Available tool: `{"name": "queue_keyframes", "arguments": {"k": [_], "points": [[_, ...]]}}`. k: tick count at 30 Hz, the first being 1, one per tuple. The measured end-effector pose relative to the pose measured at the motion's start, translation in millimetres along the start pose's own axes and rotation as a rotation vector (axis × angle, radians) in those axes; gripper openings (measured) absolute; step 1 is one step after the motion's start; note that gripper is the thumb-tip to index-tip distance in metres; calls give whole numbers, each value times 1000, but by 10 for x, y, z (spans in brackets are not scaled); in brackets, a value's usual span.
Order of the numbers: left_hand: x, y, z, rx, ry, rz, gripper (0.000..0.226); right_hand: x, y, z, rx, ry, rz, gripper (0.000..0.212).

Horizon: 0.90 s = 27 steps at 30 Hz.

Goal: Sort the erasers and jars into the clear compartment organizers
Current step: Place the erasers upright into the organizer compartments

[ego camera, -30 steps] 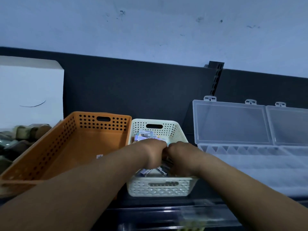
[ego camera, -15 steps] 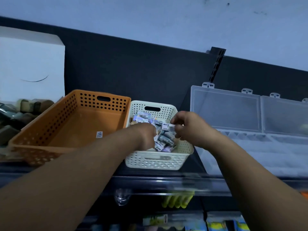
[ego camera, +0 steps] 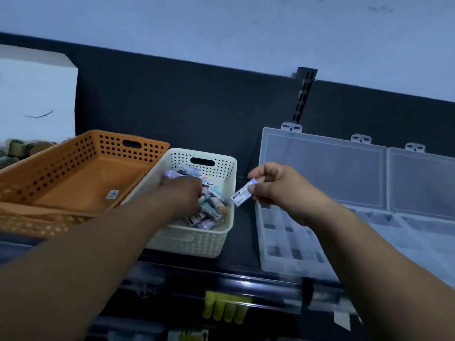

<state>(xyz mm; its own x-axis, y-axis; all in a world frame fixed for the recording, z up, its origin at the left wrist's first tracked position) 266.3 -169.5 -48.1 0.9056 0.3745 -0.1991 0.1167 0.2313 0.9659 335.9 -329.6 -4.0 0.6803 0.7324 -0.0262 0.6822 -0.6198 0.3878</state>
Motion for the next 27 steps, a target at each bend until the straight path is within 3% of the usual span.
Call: {"name": "queue_keyframes", "arguments": {"k": [3, 8, 10, 17, 27], "points": [[-3, 13, -23, -155, 67, 0, 27, 69, 156, 67, -15, 33, -48, 17], [-125, 172, 284, -768, 13, 76, 30, 99, 488, 143, -74, 46, -88, 13], [-174, 219, 497, -878, -21, 57, 29, 75, 614, 158, -28, 65, -83, 12], [-172, 625, 1041, -643, -144, 283, 15, -31, 998, 275, -64, 79, -8, 14], [241, 450, 1350, -334, -201, 263, 16, 53, 1212, 375, -442, 61, 85, 15]]}}
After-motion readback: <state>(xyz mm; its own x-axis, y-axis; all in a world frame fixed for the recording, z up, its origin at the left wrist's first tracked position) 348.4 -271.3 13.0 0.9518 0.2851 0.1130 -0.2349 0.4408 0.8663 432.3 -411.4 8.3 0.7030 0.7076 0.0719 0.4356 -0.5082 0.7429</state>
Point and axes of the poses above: each hand's wrist, its own x-axis towards the middle knuckle, its own y-axis out of the back of the hand, z = x × y, the point moved 9 cm from there along x, towards the middle knuckle, and after that the axes turned 6 degrees about -z, right-handed, at the moved point
